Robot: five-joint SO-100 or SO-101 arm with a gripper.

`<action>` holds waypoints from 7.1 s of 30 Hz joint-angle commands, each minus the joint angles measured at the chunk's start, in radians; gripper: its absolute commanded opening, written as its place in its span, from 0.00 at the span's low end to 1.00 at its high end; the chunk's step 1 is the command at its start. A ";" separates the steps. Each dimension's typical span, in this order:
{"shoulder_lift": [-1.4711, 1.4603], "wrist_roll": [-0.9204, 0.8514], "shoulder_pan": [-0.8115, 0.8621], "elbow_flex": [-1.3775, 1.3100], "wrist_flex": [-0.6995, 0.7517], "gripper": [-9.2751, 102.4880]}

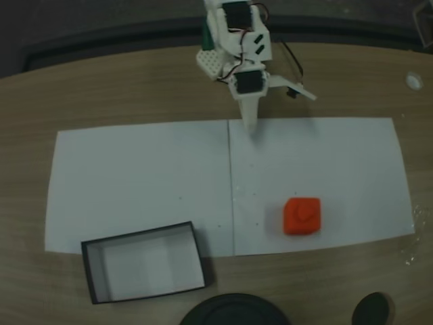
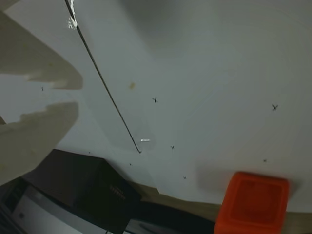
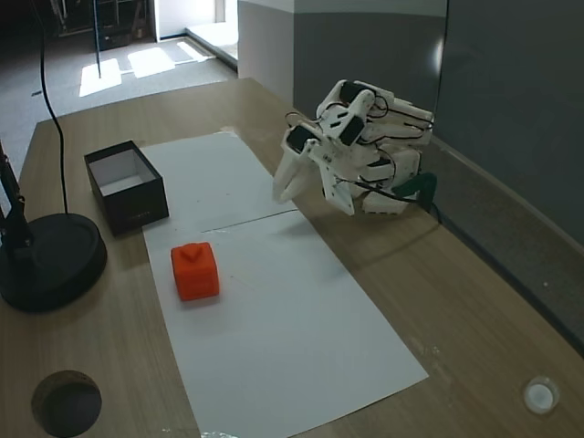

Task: Grab a orange square and put it in the box.

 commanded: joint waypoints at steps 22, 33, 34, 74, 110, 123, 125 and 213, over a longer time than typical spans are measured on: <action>-1.035 -0.103 -0.219 -0.838 -0.121 0.35; -1.804 -0.178 -0.206 -1.631 0.305 0.45; -1.836 -0.202 -0.204 -1.694 0.334 0.45; -2.364 -0.253 -0.121 -2.060 0.359 0.16; -2.499 -0.388 0.408 -2.798 0.482 0.17; -2.574 -0.376 0.414 -2.801 0.443 0.25; -2.568 -0.374 0.419 -2.801 0.442 0.32; 0.025 -0.140 0.086 0.005 0.015 0.08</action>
